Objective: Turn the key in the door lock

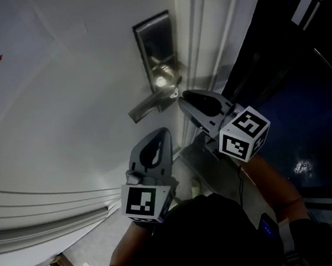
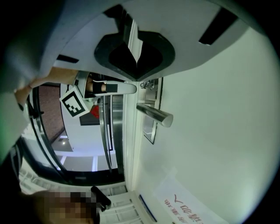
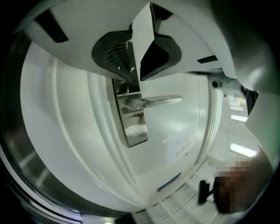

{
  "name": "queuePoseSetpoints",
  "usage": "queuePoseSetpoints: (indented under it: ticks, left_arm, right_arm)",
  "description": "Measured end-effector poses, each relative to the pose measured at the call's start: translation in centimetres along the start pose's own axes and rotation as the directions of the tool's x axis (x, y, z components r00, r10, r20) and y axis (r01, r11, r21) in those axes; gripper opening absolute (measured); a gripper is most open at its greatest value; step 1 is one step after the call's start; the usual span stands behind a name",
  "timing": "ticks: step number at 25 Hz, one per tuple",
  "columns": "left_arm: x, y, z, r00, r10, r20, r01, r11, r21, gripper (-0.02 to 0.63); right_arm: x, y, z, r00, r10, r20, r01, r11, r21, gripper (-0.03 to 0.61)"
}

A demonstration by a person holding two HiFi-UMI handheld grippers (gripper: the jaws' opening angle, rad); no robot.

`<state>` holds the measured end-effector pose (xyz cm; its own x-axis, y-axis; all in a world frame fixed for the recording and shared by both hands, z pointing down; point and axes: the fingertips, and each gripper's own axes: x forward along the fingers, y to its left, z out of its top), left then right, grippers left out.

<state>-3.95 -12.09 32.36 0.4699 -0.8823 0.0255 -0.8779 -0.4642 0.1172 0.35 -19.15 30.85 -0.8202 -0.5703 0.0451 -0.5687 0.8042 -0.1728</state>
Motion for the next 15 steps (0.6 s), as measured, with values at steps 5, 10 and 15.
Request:
queuePoseSetpoints:
  ticks: [5, 10, 15]
  left_arm:
    - [-0.3, 0.0, 0.1, 1.000, 0.001, 0.004, -0.001, 1.000, 0.001, 0.008]
    - [-0.4, 0.2, 0.2, 1.000, 0.001, 0.005, -0.001, 1.000, 0.003, 0.008]
    - [-0.5, 0.2, 0.2, 1.000, -0.001, 0.005, 0.001, 1.000, 0.004, 0.008]
  right_arm:
    - [0.2, 1.6, -0.5, 0.991, -0.121, -0.061, 0.065, 0.820, -0.568, 0.050]
    - [0.4, 1.7, -1.5, 0.972, -0.232, -0.032, 0.066, 0.406, -0.912, 0.051]
    - [1.3, 1.2, -2.8, 0.959, -0.282, 0.019, 0.014, -0.020, -1.000, 0.060]
